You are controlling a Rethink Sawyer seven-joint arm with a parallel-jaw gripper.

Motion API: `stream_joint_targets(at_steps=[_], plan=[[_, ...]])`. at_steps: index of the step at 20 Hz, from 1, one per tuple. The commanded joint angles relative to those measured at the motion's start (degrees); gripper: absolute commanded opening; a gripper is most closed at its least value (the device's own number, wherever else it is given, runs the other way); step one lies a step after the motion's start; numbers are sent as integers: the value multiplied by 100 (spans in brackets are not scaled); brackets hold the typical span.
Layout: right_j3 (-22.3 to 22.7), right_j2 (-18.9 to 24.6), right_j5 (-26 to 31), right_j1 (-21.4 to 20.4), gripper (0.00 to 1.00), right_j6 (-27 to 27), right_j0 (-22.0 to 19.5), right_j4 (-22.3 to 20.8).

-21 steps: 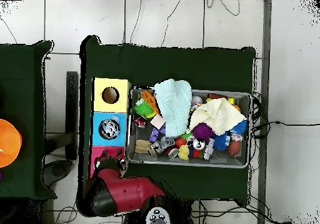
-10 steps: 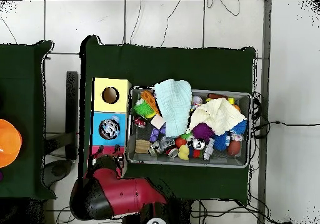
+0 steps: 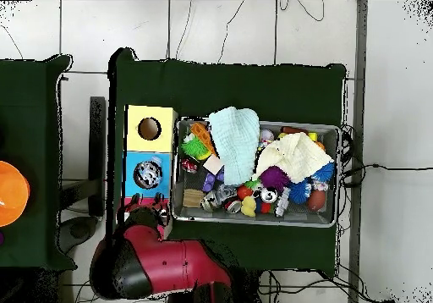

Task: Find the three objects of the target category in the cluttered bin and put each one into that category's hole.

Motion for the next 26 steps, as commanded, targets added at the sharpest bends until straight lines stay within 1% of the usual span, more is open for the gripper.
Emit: stream_joint_targets(at_steps=[1,6,11,14,21,26], plan=[[-788,410,53,240,100,592,-239,-35],[-1098,314,-261,510,100,486,-197,-219],[-1368,281,-50,549,100,413,-160,-222],[-1432,251,-142,598,100,431,-135,-273],[-1441,107,-1037,1022,100,573,-129,-554],[-1451,34,-1508,1311,100,650,-156,-705]])
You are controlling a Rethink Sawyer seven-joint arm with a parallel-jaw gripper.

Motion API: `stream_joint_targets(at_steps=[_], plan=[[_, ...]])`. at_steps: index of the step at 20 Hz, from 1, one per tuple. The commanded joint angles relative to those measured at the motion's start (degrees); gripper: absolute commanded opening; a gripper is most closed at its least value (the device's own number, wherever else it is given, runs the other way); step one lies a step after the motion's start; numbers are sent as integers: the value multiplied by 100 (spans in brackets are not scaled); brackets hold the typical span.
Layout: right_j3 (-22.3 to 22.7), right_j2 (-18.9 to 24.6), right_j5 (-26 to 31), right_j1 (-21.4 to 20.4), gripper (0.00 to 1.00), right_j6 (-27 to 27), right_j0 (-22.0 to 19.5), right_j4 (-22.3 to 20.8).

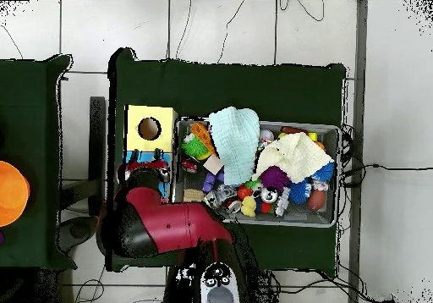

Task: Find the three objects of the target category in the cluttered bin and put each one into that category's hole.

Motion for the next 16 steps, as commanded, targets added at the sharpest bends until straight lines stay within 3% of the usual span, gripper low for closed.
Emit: stream_joint_targets(at_steps=[1,16], plan=[[-315,9,-810,638,100,658,-95,-460],[-282,-315,-1834,1271,100,703,-32,-590]])
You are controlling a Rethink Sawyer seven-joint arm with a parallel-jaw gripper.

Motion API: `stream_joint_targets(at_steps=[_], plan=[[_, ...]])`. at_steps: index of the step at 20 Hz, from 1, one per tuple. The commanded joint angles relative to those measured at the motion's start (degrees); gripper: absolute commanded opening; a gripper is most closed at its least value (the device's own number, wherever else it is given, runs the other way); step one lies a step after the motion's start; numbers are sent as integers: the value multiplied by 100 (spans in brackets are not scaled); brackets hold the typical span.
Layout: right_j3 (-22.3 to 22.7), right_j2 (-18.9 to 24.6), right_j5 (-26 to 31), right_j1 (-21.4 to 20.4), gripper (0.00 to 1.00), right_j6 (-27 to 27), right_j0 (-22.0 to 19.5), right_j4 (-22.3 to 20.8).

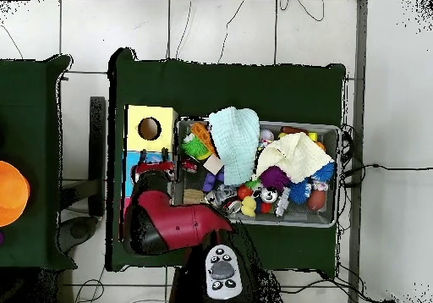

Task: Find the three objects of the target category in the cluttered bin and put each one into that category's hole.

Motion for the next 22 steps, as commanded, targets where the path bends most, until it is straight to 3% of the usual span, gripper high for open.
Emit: stream_joint_targets(at_steps=[1,13,22], plan=[[-256,-157,-555,452,100,707,-19,-260],[187,-5,-39,603,100,1186,-108,122],[333,-44,-61,666,100,1312,60,356]])
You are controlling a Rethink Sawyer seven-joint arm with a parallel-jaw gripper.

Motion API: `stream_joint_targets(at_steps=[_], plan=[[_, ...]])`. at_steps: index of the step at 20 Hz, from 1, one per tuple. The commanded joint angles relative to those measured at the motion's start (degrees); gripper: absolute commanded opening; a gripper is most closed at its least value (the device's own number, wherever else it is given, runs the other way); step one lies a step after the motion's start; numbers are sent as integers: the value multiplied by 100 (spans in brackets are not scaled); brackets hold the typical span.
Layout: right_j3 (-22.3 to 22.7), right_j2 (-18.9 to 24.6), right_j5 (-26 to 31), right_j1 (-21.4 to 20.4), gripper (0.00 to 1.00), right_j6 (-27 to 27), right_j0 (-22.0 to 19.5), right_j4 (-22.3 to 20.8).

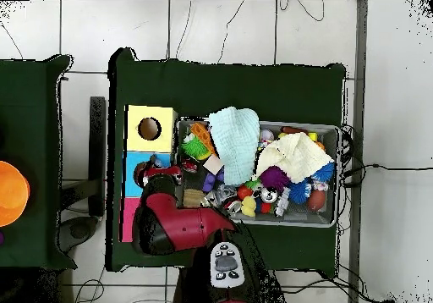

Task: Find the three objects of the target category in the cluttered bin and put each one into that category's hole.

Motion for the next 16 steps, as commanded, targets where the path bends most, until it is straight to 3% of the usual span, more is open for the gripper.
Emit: stream_joint_targets(at_steps=[1,6,13,16], plan=[[294,145,168,308,100,1300,46,297],[336,243,378,107,100,1292,19,394],[422,470,1453,-730,100,1148,54,686],[416,475,1678,-905,100,1126,104,745]])
